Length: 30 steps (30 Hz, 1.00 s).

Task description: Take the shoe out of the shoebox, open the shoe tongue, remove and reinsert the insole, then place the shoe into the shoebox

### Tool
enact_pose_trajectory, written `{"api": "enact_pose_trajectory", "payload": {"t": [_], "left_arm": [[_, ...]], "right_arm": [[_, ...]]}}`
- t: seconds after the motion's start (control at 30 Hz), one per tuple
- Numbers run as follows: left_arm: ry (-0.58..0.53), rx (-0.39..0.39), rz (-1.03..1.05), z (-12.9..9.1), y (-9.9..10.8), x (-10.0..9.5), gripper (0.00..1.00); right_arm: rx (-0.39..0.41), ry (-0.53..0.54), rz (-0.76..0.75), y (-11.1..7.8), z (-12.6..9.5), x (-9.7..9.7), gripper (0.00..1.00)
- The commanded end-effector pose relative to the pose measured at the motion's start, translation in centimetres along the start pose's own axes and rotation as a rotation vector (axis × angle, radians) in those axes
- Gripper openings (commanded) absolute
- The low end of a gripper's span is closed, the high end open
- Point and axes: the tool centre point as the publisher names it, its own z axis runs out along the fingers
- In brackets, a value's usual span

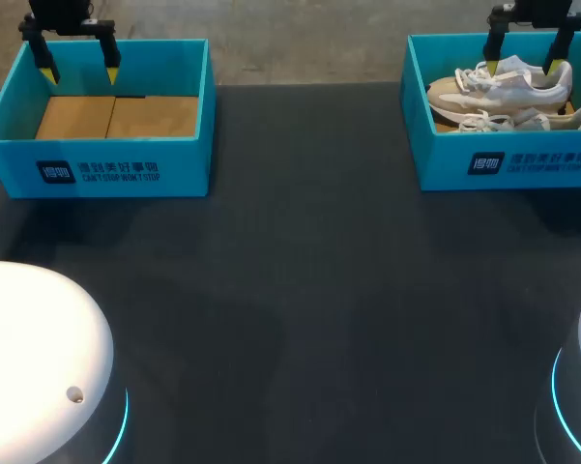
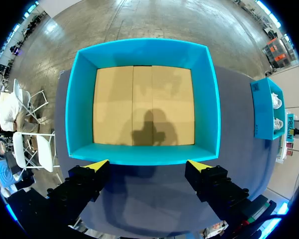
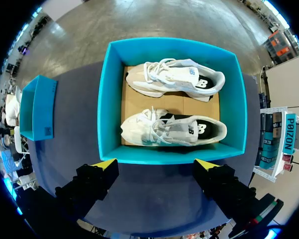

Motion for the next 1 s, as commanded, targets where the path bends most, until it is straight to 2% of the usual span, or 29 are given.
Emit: {"api": "enact_pose_trajectory", "payload": {"t": [0.03,0.5,0.67,0.87,1.0], "left_arm": [[0.000,0.000,0.000,0.0,0.0,0.0,1.00],[0.000,0.000,0.000,0.0,0.0,0.0,1.00],[0.000,0.000,0.000,0.0,0.0,0.0,1.00],[0.000,0.000,0.000,0.0,0.0,0.0,1.00],[0.000,0.000,0.000,0.0,0.0,0.0,1.00]], "right_arm": [[0.000,0.000,0.000,0.0,0.0,0.0,1.00],[0.000,0.000,0.000,0.0,0.0,0.0,1.00],[0.001,0.007,0.083,0.8,0.6,-2.4,1.00],[-0.080,-0.024,0.104,1.6,0.8,-5.3,1.00],[-0.129,-0.039,0.106,2.1,1.7,-7.7,1.00]]}}
